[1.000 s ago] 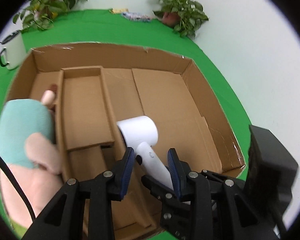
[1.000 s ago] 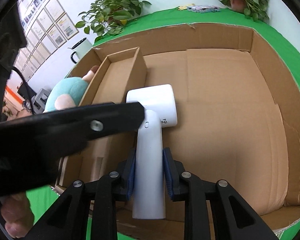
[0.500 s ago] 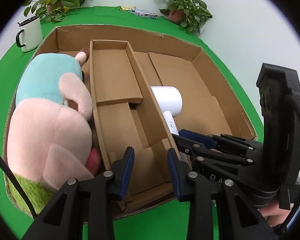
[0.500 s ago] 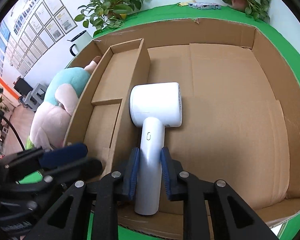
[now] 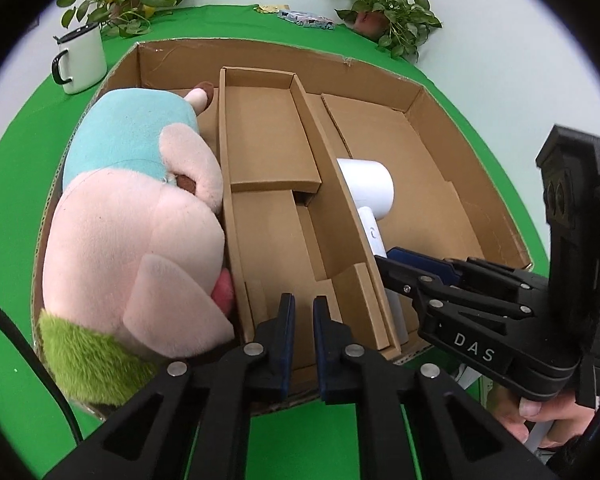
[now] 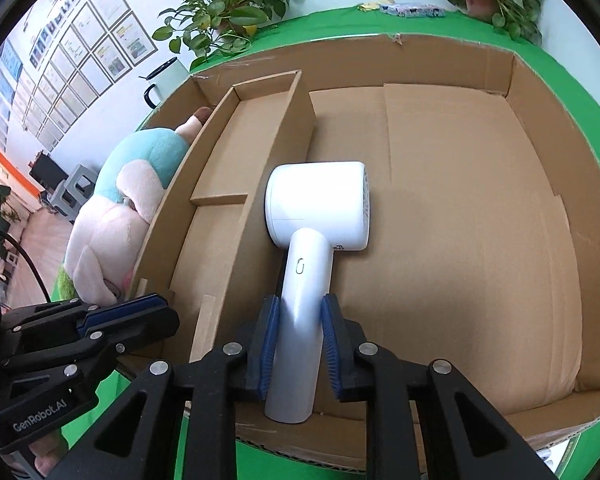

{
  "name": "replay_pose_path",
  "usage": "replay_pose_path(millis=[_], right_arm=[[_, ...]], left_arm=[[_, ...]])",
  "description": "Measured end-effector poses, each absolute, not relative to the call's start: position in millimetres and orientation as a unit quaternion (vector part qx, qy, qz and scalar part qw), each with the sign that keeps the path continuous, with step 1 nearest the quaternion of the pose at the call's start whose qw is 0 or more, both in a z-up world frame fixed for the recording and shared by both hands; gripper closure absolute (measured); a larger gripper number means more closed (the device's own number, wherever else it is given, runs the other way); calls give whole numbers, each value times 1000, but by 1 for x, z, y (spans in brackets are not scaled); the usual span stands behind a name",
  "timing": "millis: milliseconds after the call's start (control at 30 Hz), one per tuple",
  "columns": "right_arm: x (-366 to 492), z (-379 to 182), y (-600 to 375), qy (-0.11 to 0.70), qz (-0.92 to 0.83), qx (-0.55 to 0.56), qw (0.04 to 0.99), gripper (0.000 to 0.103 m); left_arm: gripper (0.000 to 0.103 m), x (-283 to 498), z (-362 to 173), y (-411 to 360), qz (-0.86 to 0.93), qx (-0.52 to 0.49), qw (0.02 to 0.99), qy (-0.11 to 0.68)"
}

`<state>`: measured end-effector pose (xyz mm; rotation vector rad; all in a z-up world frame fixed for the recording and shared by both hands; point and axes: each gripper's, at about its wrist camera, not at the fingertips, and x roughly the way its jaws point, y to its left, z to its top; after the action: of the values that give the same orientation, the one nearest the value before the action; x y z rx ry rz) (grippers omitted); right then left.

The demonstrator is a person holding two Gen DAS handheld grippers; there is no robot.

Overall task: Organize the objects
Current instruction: 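Lower the hair dryer into the box beside the insert and open the right gripper, then withdraw the right tool and move it to the white rectangular device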

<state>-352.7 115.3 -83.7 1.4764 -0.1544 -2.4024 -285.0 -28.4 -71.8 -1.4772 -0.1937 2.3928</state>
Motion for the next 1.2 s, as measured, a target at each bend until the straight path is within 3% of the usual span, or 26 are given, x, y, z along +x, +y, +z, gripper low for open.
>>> replay_pose_path(millis=[133,200,267,300,333,367,433,667,933,1000,1033,1067,1100,1133,1200], right_arm=[[-341,-70,121,-46,-860,488,143,82],[-324,-53,126,-29,-883,449,133,73],[-299,-32,135,-18,-910,394,129,38],[-279,-21,142,-17,-925,357,127,13],[-266,-16,148,-14,-933,338,124,0],[-249,-11,154,-9,-942,314,116,1],[-208,-4,168,3,-958,271,96,1],[-134,-3,204,-11,-965,250,74,1],[-103,-3,214,-12,-965,252,73,1],[-102,-4,211,-14,-966,248,77,1],[-101,-4,211,-14,-966,244,81,7],[-101,-3,212,-14,-967,241,84,33],[-100,-3,211,-12,-967,243,78,49],[-102,-4,211,-8,-966,249,65,71],[-106,-7,211,-14,-965,253,67,71]], left_arm=[[93,-272,-59,-28,860,-485,148,-63],[93,-254,-39,-26,889,-431,143,-50],[84,-229,-17,-24,919,-365,146,-38],[77,-211,-4,-21,935,-325,142,-26],[49,-194,7,-17,948,-290,133,-15],[17,-180,14,-13,957,-264,122,-8],[7,-148,27,-8,975,-202,97,-11],[4,-103,25,6,980,-167,84,-69],[4,-82,21,25,982,-170,75,-42],[5,-81,19,25,980,-178,75,-42],[22,-80,18,24,979,-182,80,-40],[69,-79,17,24,978,-187,88,-36],[89,-82,15,25,974,-205,97,-28],[99,-85,12,24,970,-220,97,-26],[99,-85,8,20,970,-220,100,-37]])
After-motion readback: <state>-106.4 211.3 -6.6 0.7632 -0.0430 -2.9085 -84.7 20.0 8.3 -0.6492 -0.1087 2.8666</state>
